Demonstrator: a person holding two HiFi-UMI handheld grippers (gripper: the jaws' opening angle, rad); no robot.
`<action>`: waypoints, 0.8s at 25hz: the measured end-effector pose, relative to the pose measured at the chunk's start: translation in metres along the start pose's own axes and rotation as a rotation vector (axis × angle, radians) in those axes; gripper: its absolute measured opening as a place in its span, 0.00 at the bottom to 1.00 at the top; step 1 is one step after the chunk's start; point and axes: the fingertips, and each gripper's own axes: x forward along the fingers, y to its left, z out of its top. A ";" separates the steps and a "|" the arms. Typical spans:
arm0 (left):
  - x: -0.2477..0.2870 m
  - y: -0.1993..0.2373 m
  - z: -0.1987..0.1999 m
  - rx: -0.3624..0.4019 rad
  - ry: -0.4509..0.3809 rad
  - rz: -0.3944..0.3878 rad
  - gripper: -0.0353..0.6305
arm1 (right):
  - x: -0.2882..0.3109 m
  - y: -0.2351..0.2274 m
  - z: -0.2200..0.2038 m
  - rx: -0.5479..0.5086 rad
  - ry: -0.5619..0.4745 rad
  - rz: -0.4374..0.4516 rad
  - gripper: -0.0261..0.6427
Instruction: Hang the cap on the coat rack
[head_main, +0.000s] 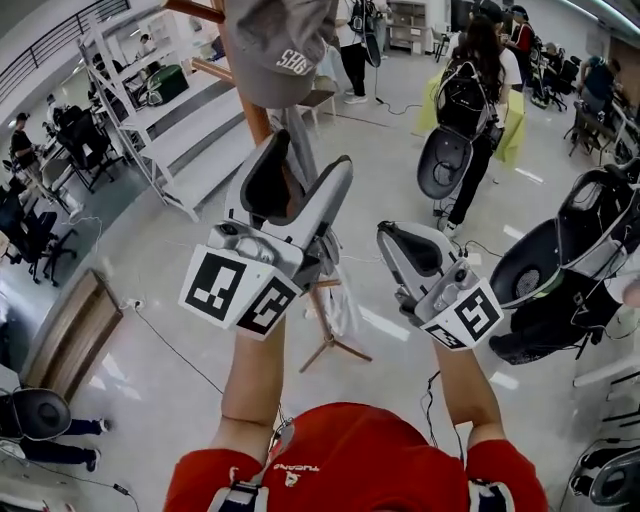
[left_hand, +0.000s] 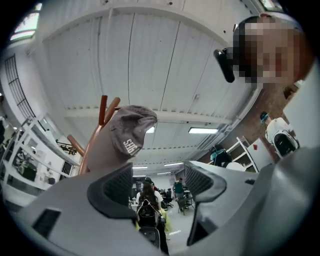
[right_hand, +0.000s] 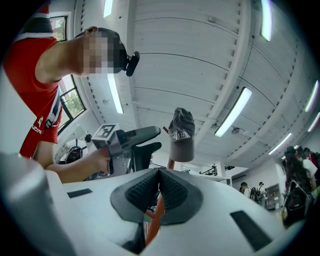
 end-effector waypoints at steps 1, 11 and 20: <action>-0.005 -0.001 -0.007 -0.017 0.006 -0.013 0.52 | 0.000 0.000 0.001 0.002 0.003 -0.006 0.07; -0.039 0.027 -0.075 -0.156 0.065 -0.103 0.09 | 0.029 0.005 -0.015 0.015 0.013 -0.068 0.07; -0.049 -0.005 -0.108 -0.168 0.076 -0.261 0.07 | 0.013 0.005 -0.027 0.009 0.054 -0.150 0.07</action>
